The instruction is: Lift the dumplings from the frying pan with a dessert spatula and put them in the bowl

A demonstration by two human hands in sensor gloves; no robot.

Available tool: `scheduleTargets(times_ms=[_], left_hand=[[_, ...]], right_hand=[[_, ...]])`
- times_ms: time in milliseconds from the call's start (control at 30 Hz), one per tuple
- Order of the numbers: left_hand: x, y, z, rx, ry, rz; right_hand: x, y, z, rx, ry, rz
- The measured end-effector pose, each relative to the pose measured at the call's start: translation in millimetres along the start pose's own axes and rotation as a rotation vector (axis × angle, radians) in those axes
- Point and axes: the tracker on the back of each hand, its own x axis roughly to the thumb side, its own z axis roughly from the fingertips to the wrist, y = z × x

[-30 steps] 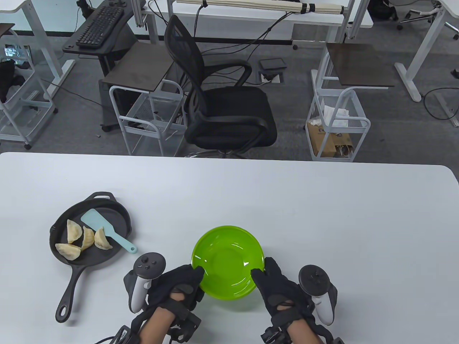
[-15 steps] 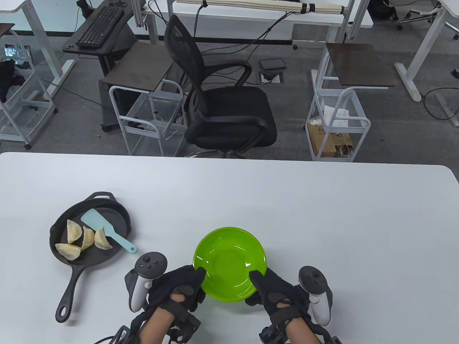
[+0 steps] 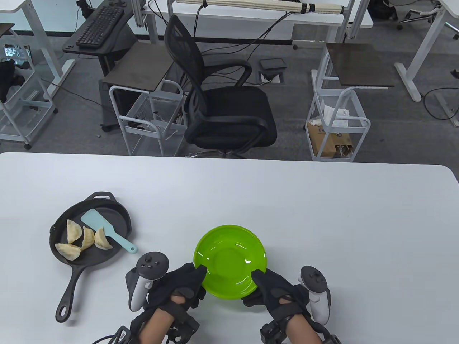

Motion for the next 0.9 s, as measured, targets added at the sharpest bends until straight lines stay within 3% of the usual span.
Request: scheduleTargets(times_ms=[900], left_hand=[[11, 5, 11, 0.172, -0.052, -0.298]], right_hand=[[-7, -42, -5, -0.223, 0.059, -0.201]])
